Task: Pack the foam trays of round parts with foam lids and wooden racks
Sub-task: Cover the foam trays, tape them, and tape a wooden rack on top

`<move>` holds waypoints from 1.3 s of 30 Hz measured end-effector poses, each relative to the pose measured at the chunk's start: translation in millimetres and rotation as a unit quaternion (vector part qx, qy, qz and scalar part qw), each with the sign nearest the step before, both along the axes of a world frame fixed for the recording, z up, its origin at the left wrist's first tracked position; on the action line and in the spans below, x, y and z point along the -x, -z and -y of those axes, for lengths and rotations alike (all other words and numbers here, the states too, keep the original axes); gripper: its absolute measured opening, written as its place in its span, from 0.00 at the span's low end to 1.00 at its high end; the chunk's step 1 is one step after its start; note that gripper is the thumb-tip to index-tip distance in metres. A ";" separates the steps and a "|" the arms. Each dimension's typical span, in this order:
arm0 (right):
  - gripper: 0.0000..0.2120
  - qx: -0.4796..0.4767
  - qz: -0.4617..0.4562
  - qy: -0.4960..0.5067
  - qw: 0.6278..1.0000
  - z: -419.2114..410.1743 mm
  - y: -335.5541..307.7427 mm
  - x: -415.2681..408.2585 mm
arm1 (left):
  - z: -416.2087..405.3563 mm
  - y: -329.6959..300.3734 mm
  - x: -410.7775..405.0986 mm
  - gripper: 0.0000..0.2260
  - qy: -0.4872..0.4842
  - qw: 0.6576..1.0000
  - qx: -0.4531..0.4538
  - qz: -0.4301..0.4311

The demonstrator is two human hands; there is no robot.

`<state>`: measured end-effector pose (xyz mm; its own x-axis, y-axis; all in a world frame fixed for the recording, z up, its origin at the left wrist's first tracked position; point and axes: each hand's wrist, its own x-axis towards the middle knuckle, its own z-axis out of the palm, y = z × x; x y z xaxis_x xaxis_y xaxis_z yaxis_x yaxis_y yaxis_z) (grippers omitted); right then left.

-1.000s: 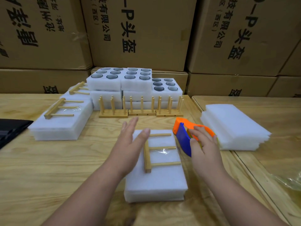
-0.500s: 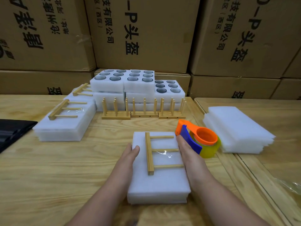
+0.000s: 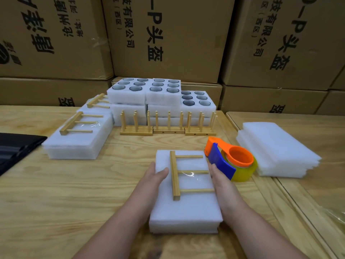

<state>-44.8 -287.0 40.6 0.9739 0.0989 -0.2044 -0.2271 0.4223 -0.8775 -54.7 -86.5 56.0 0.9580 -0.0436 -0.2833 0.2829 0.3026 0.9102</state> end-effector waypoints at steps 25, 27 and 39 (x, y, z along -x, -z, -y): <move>0.24 0.130 0.044 -0.230 0.964 -184.7 -3.2 -0.3 | -95.4 -35.1 74.9 0.30 -0.045 0.780 -0.611 0.128; 0.25 0.314 0.138 -0.212 0.915 -169.9 -0.8 -6.3 | -91.6 -25.3 72.1 0.35 -0.028 0.744 -0.661 0.097; 0.33 0.766 0.157 -0.134 0.609 -66.4 31.5 -47.4 | -85.5 3.6 64.1 0.34 -0.025 0.636 -0.768 0.067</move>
